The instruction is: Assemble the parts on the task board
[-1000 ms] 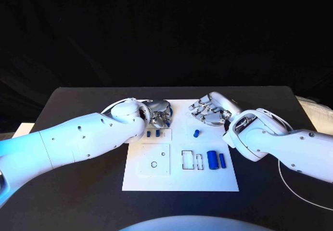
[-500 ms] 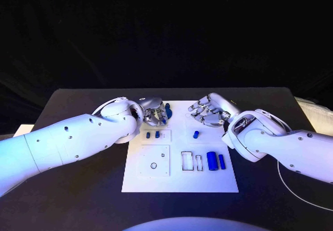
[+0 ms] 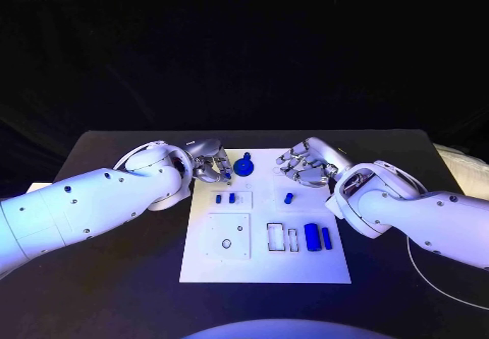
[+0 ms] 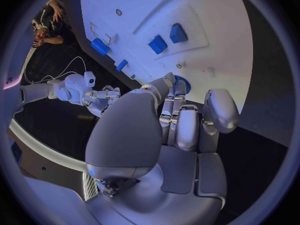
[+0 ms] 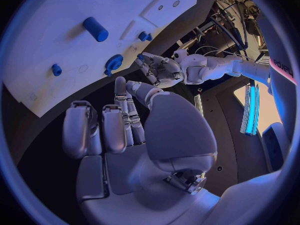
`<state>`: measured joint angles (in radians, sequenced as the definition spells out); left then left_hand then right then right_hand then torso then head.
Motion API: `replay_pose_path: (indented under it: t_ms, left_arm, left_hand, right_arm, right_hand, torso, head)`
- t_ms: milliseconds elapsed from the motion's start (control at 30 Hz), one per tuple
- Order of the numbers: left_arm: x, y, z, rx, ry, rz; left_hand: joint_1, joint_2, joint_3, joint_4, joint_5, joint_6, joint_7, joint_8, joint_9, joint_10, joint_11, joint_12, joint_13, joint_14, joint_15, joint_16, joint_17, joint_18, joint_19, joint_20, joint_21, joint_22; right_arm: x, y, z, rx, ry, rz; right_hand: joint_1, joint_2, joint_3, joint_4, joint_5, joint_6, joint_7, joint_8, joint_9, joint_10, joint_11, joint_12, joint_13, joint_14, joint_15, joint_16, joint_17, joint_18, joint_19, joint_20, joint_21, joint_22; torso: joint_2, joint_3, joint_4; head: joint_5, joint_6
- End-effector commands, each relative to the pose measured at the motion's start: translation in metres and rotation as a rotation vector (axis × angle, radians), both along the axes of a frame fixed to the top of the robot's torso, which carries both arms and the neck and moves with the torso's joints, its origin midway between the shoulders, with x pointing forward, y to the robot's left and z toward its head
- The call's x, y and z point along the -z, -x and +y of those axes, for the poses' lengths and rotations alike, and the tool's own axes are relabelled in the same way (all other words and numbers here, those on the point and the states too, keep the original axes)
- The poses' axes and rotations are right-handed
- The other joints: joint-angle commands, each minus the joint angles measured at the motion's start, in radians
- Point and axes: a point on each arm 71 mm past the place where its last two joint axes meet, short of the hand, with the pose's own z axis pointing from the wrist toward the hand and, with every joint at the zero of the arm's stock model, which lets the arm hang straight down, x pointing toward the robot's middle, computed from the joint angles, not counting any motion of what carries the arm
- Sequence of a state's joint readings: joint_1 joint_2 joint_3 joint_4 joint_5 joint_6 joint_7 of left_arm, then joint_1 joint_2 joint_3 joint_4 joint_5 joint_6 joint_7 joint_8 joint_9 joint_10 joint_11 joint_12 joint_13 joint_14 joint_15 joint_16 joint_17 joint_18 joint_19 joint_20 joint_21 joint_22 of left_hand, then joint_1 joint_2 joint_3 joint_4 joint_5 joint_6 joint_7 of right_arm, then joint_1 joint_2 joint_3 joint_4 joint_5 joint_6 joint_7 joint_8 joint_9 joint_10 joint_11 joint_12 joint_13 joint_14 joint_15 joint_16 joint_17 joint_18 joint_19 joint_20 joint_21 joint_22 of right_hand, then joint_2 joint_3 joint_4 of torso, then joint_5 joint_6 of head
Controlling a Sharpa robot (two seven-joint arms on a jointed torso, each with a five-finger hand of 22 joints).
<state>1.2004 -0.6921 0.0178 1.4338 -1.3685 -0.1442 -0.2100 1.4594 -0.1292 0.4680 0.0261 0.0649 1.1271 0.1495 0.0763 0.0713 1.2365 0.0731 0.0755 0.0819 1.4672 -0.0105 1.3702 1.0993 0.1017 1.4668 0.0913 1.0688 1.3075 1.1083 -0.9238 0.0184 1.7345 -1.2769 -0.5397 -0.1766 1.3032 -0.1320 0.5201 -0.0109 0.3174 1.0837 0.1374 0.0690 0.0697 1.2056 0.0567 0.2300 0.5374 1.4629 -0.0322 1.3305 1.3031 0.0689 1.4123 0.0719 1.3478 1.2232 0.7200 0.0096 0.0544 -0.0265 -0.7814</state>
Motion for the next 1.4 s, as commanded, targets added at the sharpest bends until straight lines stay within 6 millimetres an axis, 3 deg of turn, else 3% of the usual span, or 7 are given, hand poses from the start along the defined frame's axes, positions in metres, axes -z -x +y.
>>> replay_pose_path:
  t_ms: [33,667,1400]
  left_arm:
    - [0.001,0.001,0.0,0.017,0.015,0.038]
    - [0.009,-0.002,0.002,0.022,-0.028,0.059]
    - [0.016,-0.004,-0.006,0.032,-0.065,0.065]
  left_hand:
    - [-0.011,-0.001,0.005,0.0,0.0,0.002,0.003,-0.006,0.0,0.002,0.005,-0.003,-0.001,0.014,0.001,0.005,0.001,-0.018,0.025,-0.006,0.005,0.079]
    - [-0.013,-0.001,0.006,0.0,0.0,0.002,0.003,-0.007,0.0,0.002,0.005,-0.004,-0.001,0.015,0.002,0.005,0.001,-0.017,0.024,-0.006,0.004,0.079]
    - [-0.014,0.0,0.009,-0.001,0.001,0.003,0.002,-0.007,-0.001,0.003,0.004,-0.005,-0.001,0.014,0.001,0.004,-0.001,-0.017,0.024,-0.005,0.004,0.079]
  right_arm:
    - [0.001,0.001,0.001,-0.01,0.008,0.006]
    - [0.001,0.001,0.003,-0.015,0.006,0.006]
    - [0.001,0.001,0.004,-0.019,0.005,0.006]
  right_hand:
    - [-0.001,0.008,-0.005,0.001,0.003,0.002,0.003,0.0,0.0,0.006,-0.003,-0.006,-0.001,0.053,0.006,-0.004,-0.001,0.009,-0.004,0.005,-0.003,-0.001]
    - [-0.001,0.008,-0.005,0.001,0.003,0.002,0.003,0.0,0.0,0.006,-0.003,-0.006,-0.001,0.053,0.006,-0.004,-0.001,0.009,-0.004,0.005,-0.003,-0.001]
    - [-0.001,0.008,-0.005,0.002,0.006,0.002,0.003,0.0,0.0,0.007,-0.003,-0.007,-0.003,0.053,0.006,-0.005,-0.002,0.009,-0.005,0.005,-0.004,-0.001]
  torso:
    - [0.001,0.0,0.0009]
    - [0.001,0.0006,-0.0005]
    - [0.001,0.0001,-0.0014]
  head:
    - [-0.008,0.004]
    - [0.005,-0.005]
    - [0.007,-0.007]
